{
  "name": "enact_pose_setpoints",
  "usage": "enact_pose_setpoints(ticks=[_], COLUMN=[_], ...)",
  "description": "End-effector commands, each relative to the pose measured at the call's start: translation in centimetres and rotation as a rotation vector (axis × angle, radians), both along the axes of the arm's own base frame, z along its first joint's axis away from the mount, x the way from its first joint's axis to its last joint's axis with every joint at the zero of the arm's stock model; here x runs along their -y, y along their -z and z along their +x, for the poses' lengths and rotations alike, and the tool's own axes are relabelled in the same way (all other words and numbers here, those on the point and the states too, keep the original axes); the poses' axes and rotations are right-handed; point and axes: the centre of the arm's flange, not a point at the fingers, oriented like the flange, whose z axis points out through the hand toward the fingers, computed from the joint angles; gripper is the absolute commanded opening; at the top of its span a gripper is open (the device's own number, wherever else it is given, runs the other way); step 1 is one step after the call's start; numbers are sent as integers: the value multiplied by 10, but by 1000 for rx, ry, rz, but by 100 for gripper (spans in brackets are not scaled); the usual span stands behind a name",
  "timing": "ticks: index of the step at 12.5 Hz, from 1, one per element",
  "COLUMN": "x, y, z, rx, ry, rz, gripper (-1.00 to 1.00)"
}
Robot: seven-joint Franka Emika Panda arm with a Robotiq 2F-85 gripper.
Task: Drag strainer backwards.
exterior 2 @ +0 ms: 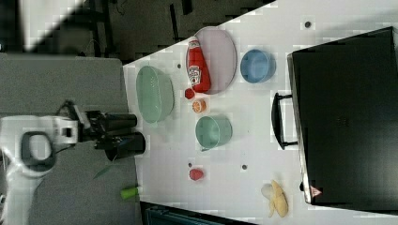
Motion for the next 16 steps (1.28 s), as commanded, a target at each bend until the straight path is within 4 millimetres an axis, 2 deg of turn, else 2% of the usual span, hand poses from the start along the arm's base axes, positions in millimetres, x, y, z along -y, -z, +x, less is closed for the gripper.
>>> enact_pose_setpoints(ticks=[1,5,8,13,16], x=[-37,-83,-106,-129,-137], y=[-6,60,105,175,220], z=[11,33,56,99,104], rx=[64,3,-48,-48,-38], ry=[215,397,493,547,543], rz=[50,102,121,109,55], gripper=[100,100,100,100,100])
